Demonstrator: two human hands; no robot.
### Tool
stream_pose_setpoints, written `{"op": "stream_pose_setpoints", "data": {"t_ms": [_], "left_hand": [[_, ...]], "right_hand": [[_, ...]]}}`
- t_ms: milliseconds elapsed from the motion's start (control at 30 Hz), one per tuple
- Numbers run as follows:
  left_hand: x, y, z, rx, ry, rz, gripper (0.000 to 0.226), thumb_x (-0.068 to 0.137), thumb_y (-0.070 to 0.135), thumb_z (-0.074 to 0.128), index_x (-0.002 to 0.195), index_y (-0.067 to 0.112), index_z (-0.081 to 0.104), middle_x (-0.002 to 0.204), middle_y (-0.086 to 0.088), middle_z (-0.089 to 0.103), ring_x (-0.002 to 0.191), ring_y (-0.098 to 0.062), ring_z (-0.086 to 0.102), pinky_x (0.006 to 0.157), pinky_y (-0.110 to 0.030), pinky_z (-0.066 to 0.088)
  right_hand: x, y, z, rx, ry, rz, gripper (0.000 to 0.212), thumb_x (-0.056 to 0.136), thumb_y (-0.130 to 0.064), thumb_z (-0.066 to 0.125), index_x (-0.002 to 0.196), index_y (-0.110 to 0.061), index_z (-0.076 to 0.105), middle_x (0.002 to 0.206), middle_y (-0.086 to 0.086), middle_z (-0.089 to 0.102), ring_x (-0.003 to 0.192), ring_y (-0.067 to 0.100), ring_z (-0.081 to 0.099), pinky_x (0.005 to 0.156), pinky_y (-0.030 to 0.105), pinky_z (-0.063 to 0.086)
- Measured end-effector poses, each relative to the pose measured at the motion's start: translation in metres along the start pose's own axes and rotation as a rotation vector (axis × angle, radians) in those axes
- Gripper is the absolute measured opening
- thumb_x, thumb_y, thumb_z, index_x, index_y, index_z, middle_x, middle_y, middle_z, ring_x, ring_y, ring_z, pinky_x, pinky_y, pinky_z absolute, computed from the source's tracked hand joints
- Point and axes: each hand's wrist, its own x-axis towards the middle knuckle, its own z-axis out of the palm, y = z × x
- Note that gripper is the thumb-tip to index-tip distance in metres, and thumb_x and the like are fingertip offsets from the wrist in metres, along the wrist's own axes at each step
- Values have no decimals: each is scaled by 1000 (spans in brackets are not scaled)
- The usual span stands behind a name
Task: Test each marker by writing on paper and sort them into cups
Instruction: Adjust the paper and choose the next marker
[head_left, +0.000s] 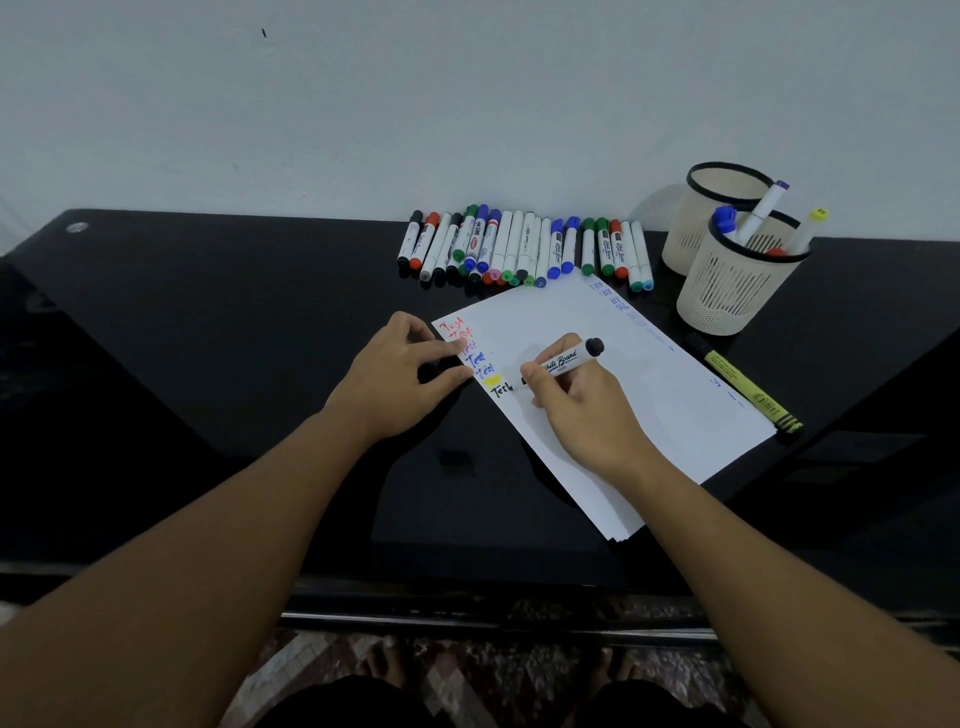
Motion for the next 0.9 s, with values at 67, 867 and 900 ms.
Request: {"op": "stream_pose_setpoints", "data": {"t_ms": [67, 867, 900], "left_hand": [[0, 0, 0, 1, -3, -3, 48, 93, 63, 56, 134, 39, 65, 122, 13, 42, 110, -6, 47, 93, -28, 45], [5, 8, -49, -225, -355, -170, 56, 92, 23, 66, 142, 43, 52, 133, 6, 47, 119, -10, 55, 103, -26, 44], [6, 6, -51, -189, -374, -159, 52, 92, 18, 67, 138, 39, 58, 133, 6, 48, 120, -10, 55, 105, -28, 46]], "right_hand": [[0, -1, 0, 31, 2, 8, 16, 105, -37, 55, 92, -27, 56, 85, 1, 68, 84, 14, 65, 75, 28, 49], [-1, 8, -4, 124, -19, -59, 57, 102, 3, 48, 140, -40, 49, 115, -10, 69, 109, 7, 64, 95, 23, 44], [-1, 9, -4, 102, -49, -43, 72, 99, 8, 46, 148, -44, 41, 128, -12, 64, 119, 6, 59, 100, 23, 42]]}}
